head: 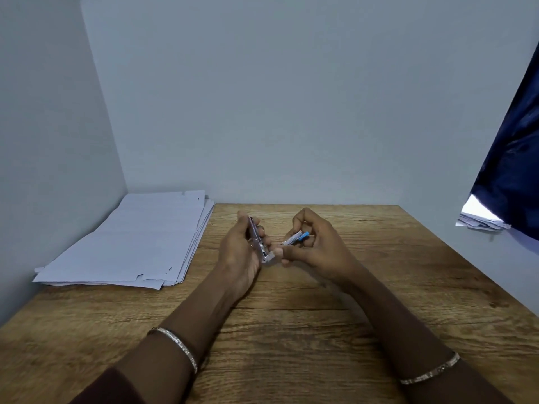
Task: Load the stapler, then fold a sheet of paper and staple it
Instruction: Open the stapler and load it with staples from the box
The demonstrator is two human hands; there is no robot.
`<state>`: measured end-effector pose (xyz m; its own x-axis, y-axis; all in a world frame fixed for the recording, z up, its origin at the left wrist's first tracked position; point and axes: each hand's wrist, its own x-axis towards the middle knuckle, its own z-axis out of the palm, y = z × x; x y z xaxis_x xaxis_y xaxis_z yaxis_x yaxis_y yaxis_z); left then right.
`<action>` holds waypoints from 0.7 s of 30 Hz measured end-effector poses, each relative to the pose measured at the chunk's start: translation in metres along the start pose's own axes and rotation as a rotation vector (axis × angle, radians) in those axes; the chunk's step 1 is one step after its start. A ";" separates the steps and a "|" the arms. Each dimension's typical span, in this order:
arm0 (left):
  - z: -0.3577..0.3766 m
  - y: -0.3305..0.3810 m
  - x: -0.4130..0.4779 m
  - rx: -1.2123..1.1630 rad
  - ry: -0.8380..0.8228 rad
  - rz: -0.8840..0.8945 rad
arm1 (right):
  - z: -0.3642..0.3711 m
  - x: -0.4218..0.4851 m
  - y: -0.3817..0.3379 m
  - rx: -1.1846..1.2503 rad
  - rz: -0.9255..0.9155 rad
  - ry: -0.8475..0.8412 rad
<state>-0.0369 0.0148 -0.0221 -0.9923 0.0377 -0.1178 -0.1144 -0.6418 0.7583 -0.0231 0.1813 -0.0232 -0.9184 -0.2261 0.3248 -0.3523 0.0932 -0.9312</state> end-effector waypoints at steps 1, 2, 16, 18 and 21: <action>-0.003 0.002 0.000 -0.072 -0.014 -0.009 | -0.001 0.000 -0.001 0.025 0.008 0.025; -0.005 0.004 0.000 -0.120 -0.030 -0.009 | -0.001 0.001 -0.002 0.035 0.013 0.053; -0.019 0.024 0.002 0.224 -0.305 -0.262 | -0.025 0.004 -0.009 0.384 0.137 0.126; -0.011 0.019 -0.004 0.292 -0.327 -0.275 | -0.024 0.005 -0.008 0.439 0.141 0.089; -0.001 0.010 -0.011 0.284 -0.367 -0.325 | -0.021 0.007 -0.008 0.513 0.115 0.019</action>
<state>-0.0275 0.0073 -0.0134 -0.8495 0.4953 -0.1814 -0.3741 -0.3233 0.8692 -0.0303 0.1997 -0.0106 -0.9507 -0.2238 0.2146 -0.1204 -0.3713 -0.9207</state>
